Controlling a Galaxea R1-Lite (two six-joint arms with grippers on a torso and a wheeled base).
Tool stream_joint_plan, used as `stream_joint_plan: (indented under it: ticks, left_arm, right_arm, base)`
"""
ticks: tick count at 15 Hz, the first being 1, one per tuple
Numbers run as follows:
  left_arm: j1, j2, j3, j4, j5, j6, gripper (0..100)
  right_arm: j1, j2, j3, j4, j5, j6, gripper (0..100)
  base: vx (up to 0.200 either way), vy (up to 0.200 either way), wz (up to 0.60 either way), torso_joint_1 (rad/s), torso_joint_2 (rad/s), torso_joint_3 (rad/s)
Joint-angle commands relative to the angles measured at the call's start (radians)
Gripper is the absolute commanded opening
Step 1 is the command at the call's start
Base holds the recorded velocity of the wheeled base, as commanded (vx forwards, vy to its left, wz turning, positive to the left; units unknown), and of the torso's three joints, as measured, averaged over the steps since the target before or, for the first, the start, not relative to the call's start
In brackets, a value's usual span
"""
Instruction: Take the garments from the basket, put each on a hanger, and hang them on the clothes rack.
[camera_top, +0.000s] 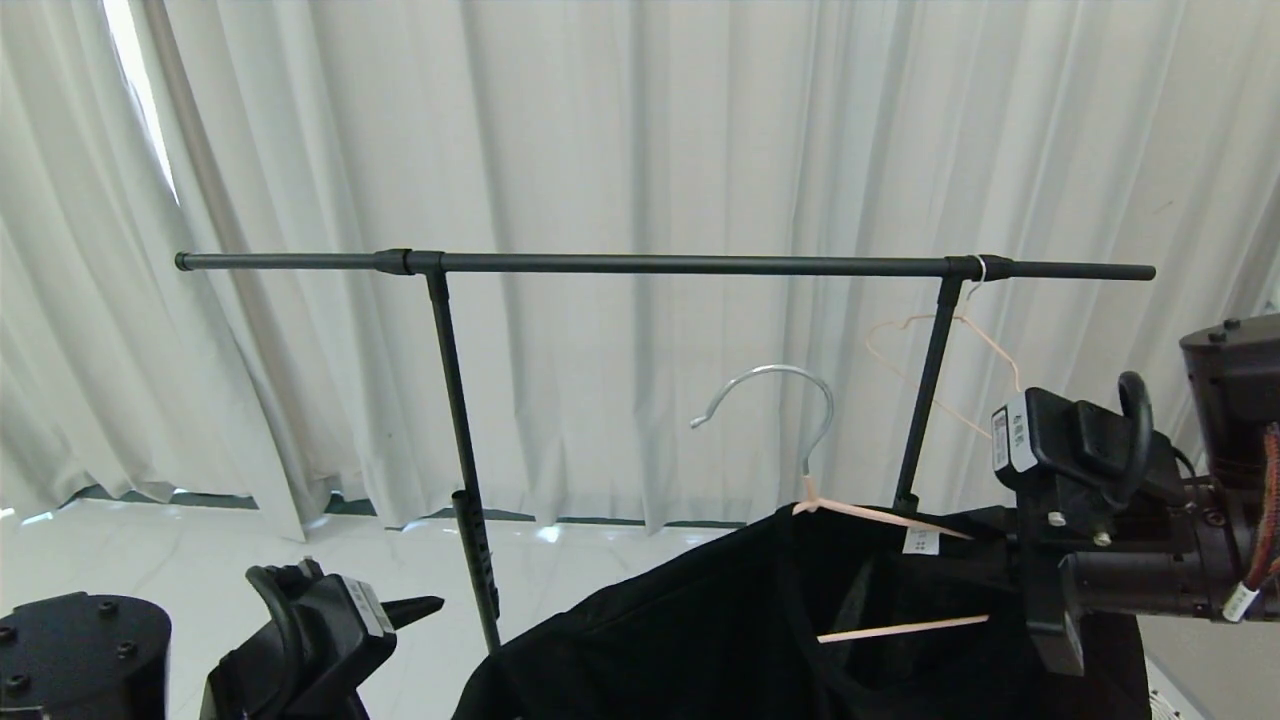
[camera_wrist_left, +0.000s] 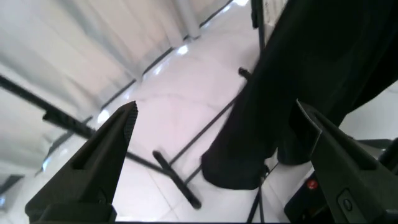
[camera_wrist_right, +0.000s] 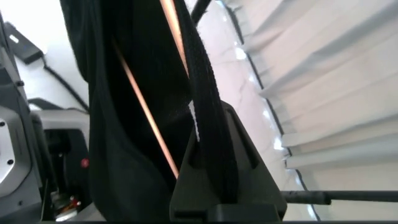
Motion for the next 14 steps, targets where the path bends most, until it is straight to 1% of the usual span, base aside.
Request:
stream_joint_plan:
  ticks: [1, 3, 5, 6, 8, 9, 12, 14]
  left_arm:
    - [0.027, 0.014, 0.028, 0.0, -0.002, -0.002, 100]
    - [0.032, 0.05, 0.049, 0.0, -0.002, -0.046, 100]
    - [0.032, 0.073, 0.046, 0.0, -0.002, -0.058, 100]
    - [0.032, 0.08, 0.046, 0.0, -0.002, -0.058, 0]
    - [0.049, 0.086, 0.048, 0.0, 0.005, -0.058, 0]
    - [0.09, 0.089, 0.046, 0.0, 0.005, -0.058, 0]
    - [0.259, 0.092, 0.051, 0.0, 0.005, -0.057, 0]
    - [0.32, 0.104, 0.048, 0.0, 0.005, -0.057, 0]
  right_arm:
    - [-0.019, -0.023, -0.002, -0.003, 0.006, 0.0, 0]
    - [-0.018, -0.036, 0.0, -0.02, 0.023, 0.0, 0]
    - [-0.016, -0.046, 0.0, -0.022, 0.023, 0.0, 0]
    - [-0.016, -0.048, 0.0, -0.022, 0.023, 0.002, 0]
    - [-0.019, -0.051, 0.0, -0.022, 0.017, 0.006, 0]
    - [-0.022, -0.054, 0.0, -0.022, 0.011, 0.019, 0]
    - [-0.032, -0.071, -0.002, -0.028, -0.015, 0.085, 0]
    - [-0.036, -0.079, -0.002, -0.046, -0.02, 0.123, 0]
  base:
    - [0.0, 0.0, 0.0, 0.0, 0.0, 0.0]
    - [0.0, 0.0, 0.0, 0.0, 0.0, 0.0]
    - [0.0, 0.0, 0.0, 0.0, 0.0, 0.0]
    - [0.0, 0.0, 0.0, 0.0, 0.0, 0.0]
    - [0.0, 0.0, 0.0, 0.0, 0.0, 0.0]
    - [0.0, 0.0, 0.0, 0.0, 0.0, 0.0]
    - [0.0, 0.0, 0.0, 0.0, 0.0, 0.0]
    - [0.0, 0.0, 0.0, 0.0, 0.0, 0.0]
